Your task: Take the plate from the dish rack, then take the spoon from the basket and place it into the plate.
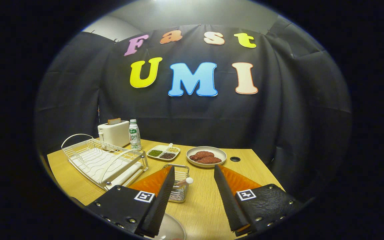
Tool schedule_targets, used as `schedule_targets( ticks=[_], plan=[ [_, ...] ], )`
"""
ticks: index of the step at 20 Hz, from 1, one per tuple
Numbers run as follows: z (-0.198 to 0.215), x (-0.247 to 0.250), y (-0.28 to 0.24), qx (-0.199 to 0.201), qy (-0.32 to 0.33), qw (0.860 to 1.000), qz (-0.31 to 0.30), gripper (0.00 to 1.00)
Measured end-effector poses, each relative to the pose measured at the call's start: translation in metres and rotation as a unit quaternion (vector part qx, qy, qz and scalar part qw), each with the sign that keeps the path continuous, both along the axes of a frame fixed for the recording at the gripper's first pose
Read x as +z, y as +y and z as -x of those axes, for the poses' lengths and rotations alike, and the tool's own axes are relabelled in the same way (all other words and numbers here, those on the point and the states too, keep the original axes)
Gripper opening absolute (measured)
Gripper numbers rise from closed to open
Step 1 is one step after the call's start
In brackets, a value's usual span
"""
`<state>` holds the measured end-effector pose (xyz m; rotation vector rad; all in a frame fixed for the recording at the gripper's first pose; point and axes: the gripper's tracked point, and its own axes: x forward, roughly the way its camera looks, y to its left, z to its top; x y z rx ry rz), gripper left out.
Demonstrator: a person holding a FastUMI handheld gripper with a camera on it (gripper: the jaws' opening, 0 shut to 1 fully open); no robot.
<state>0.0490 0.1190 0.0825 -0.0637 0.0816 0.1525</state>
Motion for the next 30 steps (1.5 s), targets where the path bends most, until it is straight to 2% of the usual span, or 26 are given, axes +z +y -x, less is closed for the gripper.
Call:
schedule_targets(
  ticks=[5,10,12,13,14,15,17,18,22,30],
  plan=[
    [-0.033,-0.007,0.007,0.016,-0.046,0.999,-0.002,0.74],
    [-0.059,-0.031,0.016,0.021,-0.039,0.999,-0.006,0.75],
    [-0.068,-0.036,0.02,0.027,-0.039,0.999,-0.001,0.72],
    [-0.069,-0.039,0.022,0.026,-0.033,0.999,0.01,0.63],
    [-0.063,-0.039,0.02,0.027,-0.029,0.999,0.014,0.5],
    [-0.062,-0.037,0.028,0.041,-0.028,0.999,0.004,0.24],
    [-0.059,-0.032,0.028,0.033,-0.03,0.999,0.007,0.16],
    [-0.06,-0.033,0.032,0.041,-0.022,0.999,0.006,0.11],
    [-0.052,-0.019,0.033,0.036,-0.013,0.999,0.001,0.11],
    [-0.025,0.049,0.028,0.023,-0.028,0.999,-0.001,0.11]
  ],
)
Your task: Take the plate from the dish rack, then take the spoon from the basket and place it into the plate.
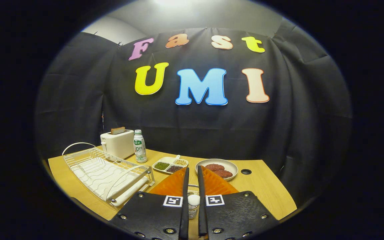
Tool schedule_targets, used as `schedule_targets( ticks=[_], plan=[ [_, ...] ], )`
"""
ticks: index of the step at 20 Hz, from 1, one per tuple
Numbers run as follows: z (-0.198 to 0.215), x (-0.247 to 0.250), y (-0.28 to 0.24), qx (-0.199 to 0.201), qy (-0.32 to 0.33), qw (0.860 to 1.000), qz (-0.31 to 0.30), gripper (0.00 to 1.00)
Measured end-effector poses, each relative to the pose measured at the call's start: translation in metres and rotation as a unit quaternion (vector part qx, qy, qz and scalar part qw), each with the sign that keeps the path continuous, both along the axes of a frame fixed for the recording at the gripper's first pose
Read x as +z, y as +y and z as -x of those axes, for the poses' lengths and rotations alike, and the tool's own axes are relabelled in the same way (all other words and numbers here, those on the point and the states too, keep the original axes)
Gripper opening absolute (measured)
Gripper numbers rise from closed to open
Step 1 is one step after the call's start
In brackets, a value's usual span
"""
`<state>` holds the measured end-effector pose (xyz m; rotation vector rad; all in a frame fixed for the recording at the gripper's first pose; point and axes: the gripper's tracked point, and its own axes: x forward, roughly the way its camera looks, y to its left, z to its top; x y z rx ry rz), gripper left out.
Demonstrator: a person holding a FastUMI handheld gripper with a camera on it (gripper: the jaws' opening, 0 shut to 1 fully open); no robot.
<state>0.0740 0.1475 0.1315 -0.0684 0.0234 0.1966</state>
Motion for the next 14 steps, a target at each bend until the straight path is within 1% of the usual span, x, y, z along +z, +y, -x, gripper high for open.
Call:
schedule_targets(
  ticks=[3,9,12,14],
  plan=[
    [0.018,0.024,0.0,-0.004,0.001,1.0,0.002,0.11],
    [0.055,0.056,-0.003,-0.01,0.01,1.0,0.007,0.11],
    [0.069,0.058,-0.003,-0.011,0.024,1.0,0.004,0.11],
    [0.078,0.055,-0.005,-0.013,0.033,0.999,0.012,0.11]
  ],
)
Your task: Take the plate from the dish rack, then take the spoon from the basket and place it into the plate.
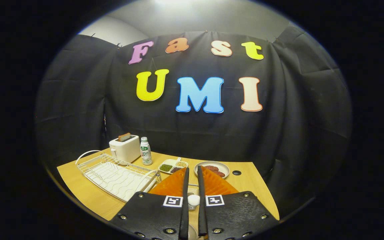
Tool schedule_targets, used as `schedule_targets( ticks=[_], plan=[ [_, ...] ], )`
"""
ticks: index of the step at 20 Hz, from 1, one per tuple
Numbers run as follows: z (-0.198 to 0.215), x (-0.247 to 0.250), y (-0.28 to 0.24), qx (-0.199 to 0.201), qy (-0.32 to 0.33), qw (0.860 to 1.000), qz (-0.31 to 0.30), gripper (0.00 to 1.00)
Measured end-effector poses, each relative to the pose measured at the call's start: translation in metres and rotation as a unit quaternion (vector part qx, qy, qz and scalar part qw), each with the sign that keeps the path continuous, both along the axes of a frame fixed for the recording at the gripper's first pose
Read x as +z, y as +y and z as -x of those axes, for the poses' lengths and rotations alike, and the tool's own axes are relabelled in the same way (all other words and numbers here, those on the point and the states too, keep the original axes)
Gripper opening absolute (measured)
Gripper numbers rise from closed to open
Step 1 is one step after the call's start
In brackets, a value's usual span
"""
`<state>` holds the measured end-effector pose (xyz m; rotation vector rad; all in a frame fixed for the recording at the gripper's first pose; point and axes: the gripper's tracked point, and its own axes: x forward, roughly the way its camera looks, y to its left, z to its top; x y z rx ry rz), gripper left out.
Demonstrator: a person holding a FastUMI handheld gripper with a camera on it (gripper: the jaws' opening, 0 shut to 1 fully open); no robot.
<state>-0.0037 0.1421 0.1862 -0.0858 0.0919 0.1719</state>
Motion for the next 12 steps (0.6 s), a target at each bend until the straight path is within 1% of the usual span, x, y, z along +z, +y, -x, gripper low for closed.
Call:
schedule_targets(
  ticks=[5,12],
  plan=[
    [0.019,-0.015,0.001,0.004,0.033,0.999,0.001,0.11],
    [0.03,-0.044,0.009,-0.001,0.07,0.998,0.006,0.11]
  ],
)
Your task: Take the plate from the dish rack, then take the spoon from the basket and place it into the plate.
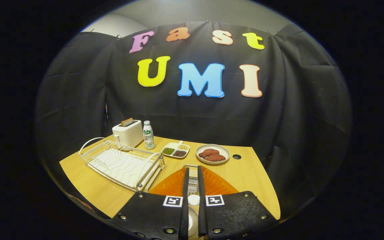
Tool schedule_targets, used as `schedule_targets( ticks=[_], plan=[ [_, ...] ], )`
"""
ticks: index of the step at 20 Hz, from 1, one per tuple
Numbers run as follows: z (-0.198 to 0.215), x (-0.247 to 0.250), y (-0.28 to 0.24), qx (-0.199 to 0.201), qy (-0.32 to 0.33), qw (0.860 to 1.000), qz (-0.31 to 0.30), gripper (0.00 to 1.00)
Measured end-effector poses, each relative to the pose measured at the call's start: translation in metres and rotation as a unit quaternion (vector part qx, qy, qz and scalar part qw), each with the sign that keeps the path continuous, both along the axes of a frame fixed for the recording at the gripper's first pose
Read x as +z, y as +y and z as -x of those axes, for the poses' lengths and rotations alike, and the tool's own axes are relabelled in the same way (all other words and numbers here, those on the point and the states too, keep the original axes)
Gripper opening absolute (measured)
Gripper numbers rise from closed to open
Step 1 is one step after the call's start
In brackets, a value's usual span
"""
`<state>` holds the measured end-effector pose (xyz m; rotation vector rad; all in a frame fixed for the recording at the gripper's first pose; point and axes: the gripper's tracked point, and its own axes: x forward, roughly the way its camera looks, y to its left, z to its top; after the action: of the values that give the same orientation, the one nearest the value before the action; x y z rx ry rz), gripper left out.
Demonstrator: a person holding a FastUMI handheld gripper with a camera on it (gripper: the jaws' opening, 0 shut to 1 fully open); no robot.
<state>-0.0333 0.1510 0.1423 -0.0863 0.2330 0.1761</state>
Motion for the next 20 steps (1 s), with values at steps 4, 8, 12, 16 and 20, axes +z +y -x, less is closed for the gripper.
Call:
schedule_targets(
  ticks=[4,8,12,16,20],
  plan=[
    [0.005,-0.019,0.012,0.005,0.023,1.0,0.004,0.11],
    [0.01,-0.037,0.024,0.012,0.05,0.999,0.002,0.11],
    [0.012,-0.053,0.034,0.016,0.071,0.997,0.008,0.11],
    [0.011,-0.065,0.048,0.029,0.087,0.996,0.014,0.11],
    [0.008,-0.076,0.064,0.046,0.104,0.993,0.02,0.11]
  ],
)
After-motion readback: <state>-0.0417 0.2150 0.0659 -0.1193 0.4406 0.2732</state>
